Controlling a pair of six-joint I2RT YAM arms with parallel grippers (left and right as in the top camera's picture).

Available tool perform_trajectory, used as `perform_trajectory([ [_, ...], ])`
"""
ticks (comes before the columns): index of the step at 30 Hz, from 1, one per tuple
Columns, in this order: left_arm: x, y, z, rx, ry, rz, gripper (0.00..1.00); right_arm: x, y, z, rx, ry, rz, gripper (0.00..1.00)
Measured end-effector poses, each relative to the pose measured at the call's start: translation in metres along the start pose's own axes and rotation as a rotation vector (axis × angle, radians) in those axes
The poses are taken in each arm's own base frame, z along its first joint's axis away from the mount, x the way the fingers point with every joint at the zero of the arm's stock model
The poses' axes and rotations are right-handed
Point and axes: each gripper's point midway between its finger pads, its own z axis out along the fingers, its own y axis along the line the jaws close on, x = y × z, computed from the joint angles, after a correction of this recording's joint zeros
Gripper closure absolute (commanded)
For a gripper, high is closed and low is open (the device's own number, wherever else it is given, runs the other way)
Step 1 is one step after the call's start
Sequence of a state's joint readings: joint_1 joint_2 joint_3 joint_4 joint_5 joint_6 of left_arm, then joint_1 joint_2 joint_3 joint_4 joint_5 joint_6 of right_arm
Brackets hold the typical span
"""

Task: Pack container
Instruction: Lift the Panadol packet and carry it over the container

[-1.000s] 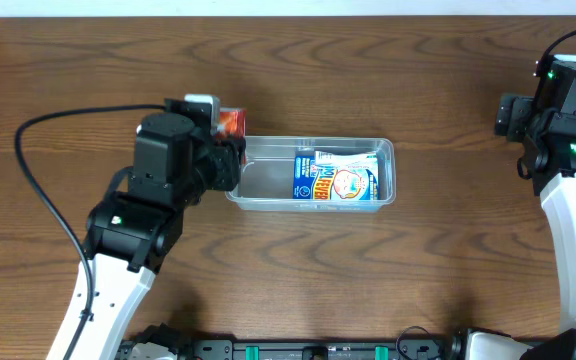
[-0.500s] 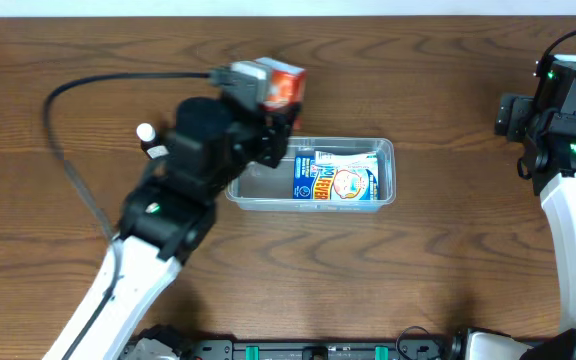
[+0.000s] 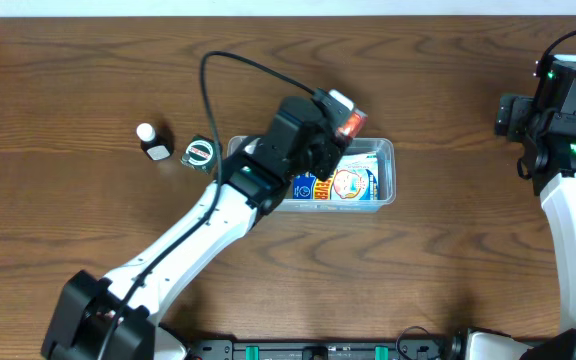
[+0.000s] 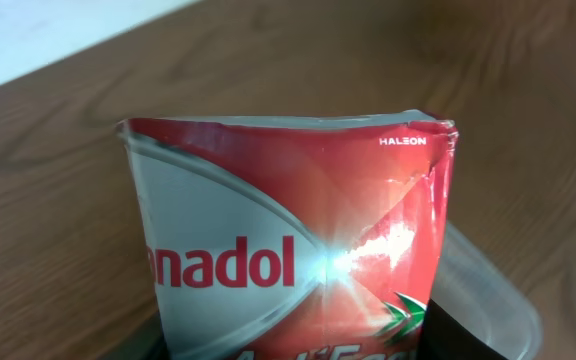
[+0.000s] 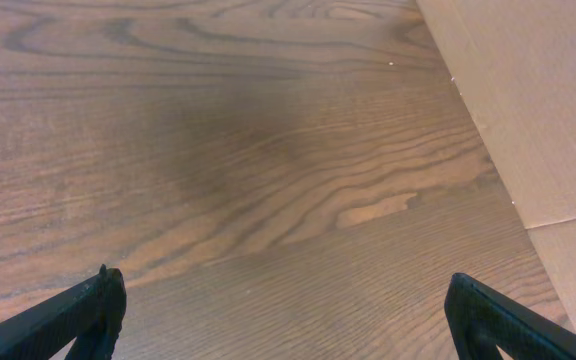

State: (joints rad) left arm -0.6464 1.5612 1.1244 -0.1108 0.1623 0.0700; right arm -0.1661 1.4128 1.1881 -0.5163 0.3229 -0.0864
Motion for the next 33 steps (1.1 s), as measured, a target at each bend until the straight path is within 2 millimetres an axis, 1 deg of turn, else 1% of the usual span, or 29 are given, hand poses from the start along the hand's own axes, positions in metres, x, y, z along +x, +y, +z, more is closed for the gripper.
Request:
perform_trajectory([
  [5, 0.012, -0.017, 0.007, 0.032, 0.041, 0.092, 0.64, 0.000, 0.000, 0.000, 0.000, 0.000, 0.000, 0.01],
  [6, 0.012, -0.021, 0.007, 0.040, 0.041, 0.114, 0.66, 0.000, 0.000, 0.000, 0.000, 0.000, 0.000, 0.01],
  [9, 0.014, -0.034, 0.007, 0.063, 0.046, 0.179, 0.67, 0.000, 0.000, 0.000, 0.000, 0.000, 0.000, 0.01],
  [13, 0.025, -0.046, 0.007, 0.089, 0.086, 0.253, 0.68, 0.000, 0.000, 0.000, 0.000, 0.000, 0.000, 0.01],
  [16, 0.032, -0.049, 0.006, 0.100, 0.111, 0.298, 0.68, 0.000, 0.000, 0.000, 0.000, 0.000, 0.000, 0.01],
  [20, 0.033, -0.049, 0.006, 0.104, 0.112, 0.361, 0.68, 0.000, 0.000, 0.000, 0.000, 0.000, 0.000, 0.01],
  [25, 0.041, -0.057, 0.007, 0.167, 0.122, 0.473, 0.68, 0.000, 0.000, 0.000, 0.000, 0.000, 0.000, 0.01],
  [28, 0.051, -0.060, 0.014, 0.199, 0.143, 0.523, 0.68, 0.000, 0.000, 0.000, 0.000, 0.000, 0.000, 0.01],
  [32, 0.070, -0.062, 0.028, 0.235, 0.186, 0.583, 0.68, 0.000, 0.000, 0.000, 0.000, 0.000, 0.000, 0.01],
  [33, 0.072, -0.062, 0.030, 0.237, 0.189, 0.597, 0.68, 0.000, 0.000, 0.000, 0.000, 0.000, 0.000, 0.01],
])
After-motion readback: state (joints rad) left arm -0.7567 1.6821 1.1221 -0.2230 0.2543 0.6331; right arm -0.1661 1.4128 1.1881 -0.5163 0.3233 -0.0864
